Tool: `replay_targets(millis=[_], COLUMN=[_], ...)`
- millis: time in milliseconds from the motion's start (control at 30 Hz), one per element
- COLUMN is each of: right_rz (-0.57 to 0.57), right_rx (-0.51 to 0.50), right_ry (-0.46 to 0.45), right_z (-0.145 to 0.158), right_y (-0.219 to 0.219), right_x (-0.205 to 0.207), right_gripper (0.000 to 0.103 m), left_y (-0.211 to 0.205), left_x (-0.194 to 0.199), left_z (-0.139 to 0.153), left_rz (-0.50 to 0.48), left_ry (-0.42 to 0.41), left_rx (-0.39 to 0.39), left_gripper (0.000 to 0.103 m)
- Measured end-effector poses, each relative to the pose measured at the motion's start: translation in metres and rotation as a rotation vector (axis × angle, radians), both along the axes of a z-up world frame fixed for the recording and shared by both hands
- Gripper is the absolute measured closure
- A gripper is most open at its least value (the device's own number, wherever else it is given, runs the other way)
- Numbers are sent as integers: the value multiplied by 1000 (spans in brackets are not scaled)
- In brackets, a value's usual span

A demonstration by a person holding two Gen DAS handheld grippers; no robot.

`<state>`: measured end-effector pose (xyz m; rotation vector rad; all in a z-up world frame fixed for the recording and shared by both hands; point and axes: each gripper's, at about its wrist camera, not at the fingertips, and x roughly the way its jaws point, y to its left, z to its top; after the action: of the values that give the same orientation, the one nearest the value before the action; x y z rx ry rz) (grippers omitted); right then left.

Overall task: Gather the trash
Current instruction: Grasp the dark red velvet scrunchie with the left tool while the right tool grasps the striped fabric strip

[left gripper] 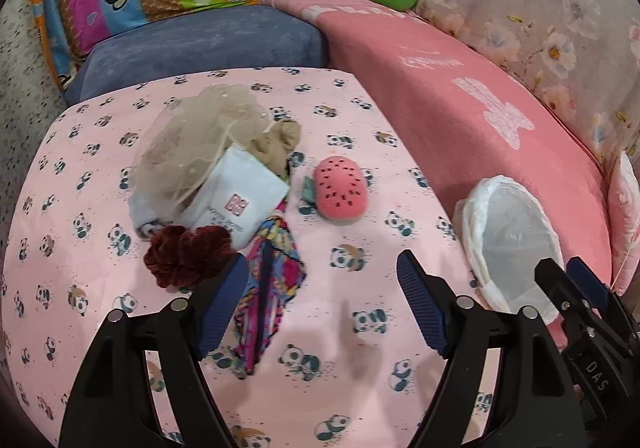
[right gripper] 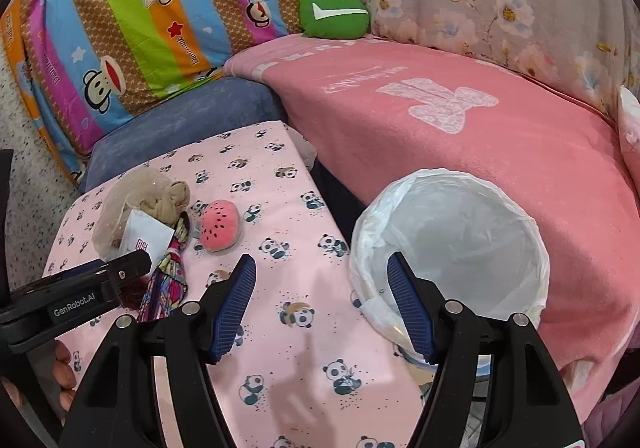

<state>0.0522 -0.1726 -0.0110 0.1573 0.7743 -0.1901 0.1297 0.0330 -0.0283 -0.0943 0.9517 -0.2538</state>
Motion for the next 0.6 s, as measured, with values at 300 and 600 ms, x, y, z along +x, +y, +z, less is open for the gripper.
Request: replay_targets(millis=[300,600], right_rz=[98,193], right_rx=[16,57], right_ry=[41,117], right_z=[-14,-48], right_y=[49,100], right_x=[26,64], right_gripper=[37,37], left_y=[70,108], left_x=[11,29], left_z=[-33,-62], left_rz=[107,152], left_ry=[38,87], left_rx=[41,32], left_gripper=[30,34])
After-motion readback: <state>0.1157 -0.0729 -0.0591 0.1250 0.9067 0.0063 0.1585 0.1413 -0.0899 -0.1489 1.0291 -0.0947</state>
